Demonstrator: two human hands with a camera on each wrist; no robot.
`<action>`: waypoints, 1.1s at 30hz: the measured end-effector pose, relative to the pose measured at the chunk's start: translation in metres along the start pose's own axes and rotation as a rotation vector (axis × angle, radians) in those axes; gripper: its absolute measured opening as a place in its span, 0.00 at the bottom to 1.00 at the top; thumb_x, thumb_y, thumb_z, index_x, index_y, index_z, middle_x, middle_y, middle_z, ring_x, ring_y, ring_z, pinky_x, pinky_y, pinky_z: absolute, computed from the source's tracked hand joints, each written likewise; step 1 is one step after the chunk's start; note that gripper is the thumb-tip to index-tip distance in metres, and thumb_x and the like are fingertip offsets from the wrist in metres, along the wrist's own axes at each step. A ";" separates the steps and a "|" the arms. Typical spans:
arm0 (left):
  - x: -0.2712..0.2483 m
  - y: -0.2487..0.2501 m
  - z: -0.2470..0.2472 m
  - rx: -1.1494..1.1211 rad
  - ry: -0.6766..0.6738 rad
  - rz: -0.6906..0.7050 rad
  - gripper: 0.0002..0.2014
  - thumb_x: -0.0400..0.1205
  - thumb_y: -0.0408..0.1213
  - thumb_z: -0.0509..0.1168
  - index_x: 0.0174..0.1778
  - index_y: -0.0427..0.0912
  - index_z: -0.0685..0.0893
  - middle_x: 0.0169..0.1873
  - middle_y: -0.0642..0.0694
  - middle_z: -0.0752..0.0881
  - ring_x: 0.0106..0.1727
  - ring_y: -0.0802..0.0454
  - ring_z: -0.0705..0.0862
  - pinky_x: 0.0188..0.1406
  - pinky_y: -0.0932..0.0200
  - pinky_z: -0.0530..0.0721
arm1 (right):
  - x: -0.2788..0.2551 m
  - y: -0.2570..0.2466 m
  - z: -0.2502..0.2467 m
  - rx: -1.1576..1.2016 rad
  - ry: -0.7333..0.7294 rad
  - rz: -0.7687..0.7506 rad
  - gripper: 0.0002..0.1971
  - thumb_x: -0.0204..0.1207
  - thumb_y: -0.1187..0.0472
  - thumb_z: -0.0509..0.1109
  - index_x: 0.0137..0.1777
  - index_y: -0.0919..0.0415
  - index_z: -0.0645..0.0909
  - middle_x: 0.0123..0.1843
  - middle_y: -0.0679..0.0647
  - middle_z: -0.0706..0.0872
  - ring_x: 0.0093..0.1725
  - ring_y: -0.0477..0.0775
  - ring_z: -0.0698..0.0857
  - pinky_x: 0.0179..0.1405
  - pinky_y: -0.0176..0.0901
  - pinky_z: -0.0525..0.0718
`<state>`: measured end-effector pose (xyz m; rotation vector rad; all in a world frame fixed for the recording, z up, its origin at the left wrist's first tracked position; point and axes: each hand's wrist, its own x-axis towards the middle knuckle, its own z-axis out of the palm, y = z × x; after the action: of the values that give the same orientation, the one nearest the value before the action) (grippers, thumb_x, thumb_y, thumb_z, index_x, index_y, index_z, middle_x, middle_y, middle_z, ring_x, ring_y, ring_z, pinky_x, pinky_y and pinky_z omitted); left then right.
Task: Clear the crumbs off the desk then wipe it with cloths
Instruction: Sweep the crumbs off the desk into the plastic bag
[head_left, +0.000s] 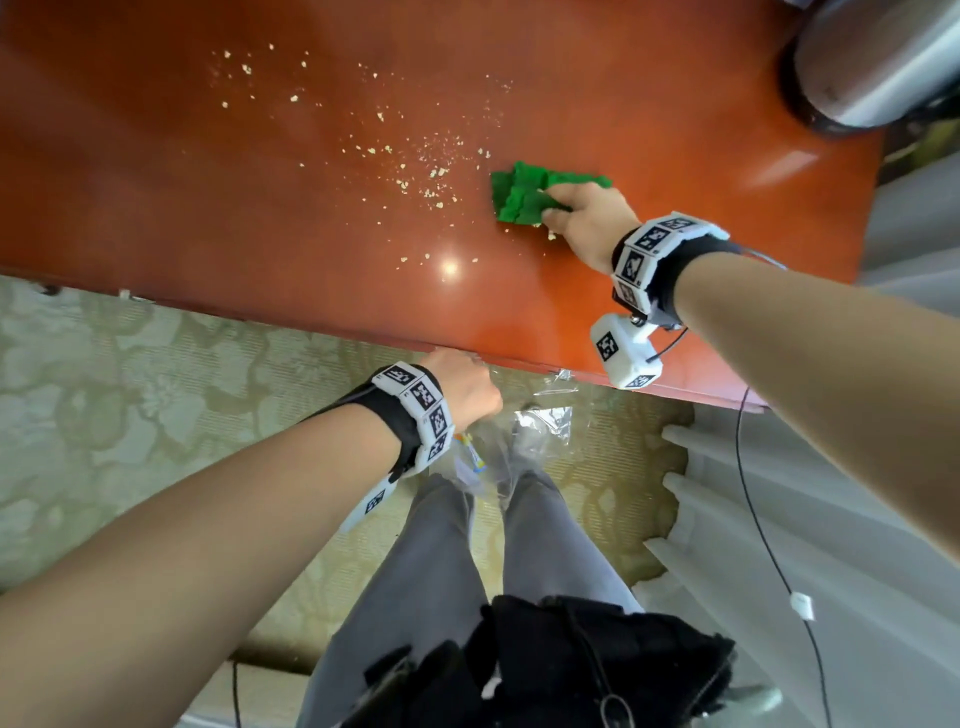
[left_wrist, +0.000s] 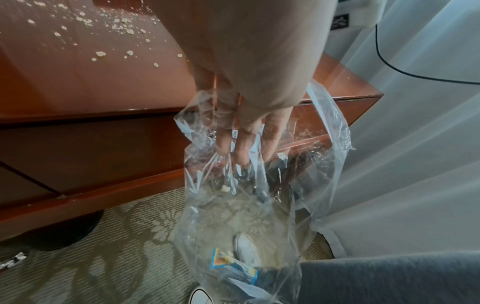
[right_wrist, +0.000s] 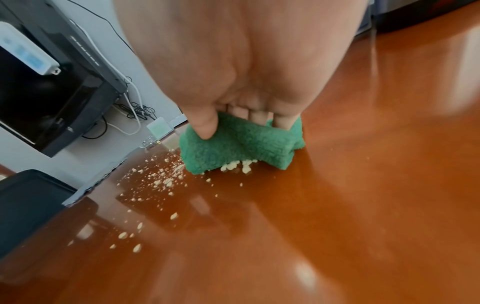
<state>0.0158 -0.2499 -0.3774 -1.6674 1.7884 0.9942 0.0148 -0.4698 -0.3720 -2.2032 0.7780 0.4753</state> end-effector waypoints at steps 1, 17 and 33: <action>-0.001 0.000 0.001 0.009 0.010 -0.007 0.18 0.83 0.25 0.62 0.64 0.47 0.83 0.51 0.46 0.87 0.51 0.44 0.85 0.54 0.45 0.87 | -0.006 0.000 0.003 0.009 -0.006 0.005 0.21 0.88 0.56 0.58 0.79 0.55 0.72 0.70 0.59 0.81 0.68 0.62 0.81 0.54 0.36 0.70; -0.002 -0.004 0.005 0.052 0.027 -0.042 0.20 0.84 0.26 0.58 0.67 0.51 0.81 0.57 0.47 0.85 0.55 0.44 0.84 0.46 0.49 0.83 | -0.085 0.001 0.050 0.012 -0.110 0.053 0.19 0.87 0.57 0.60 0.76 0.57 0.75 0.55 0.55 0.86 0.48 0.54 0.84 0.45 0.35 0.73; -0.003 -0.007 0.011 0.108 0.017 -0.013 0.21 0.82 0.23 0.59 0.66 0.49 0.81 0.50 0.46 0.85 0.52 0.43 0.83 0.44 0.49 0.84 | -0.123 0.003 0.063 0.017 -0.259 0.122 0.22 0.89 0.54 0.57 0.80 0.59 0.70 0.69 0.62 0.82 0.56 0.56 0.81 0.48 0.39 0.74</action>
<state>0.0222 -0.2393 -0.3828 -1.6243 1.8065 0.8641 -0.0850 -0.3776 -0.3481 -2.0338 0.7739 0.7934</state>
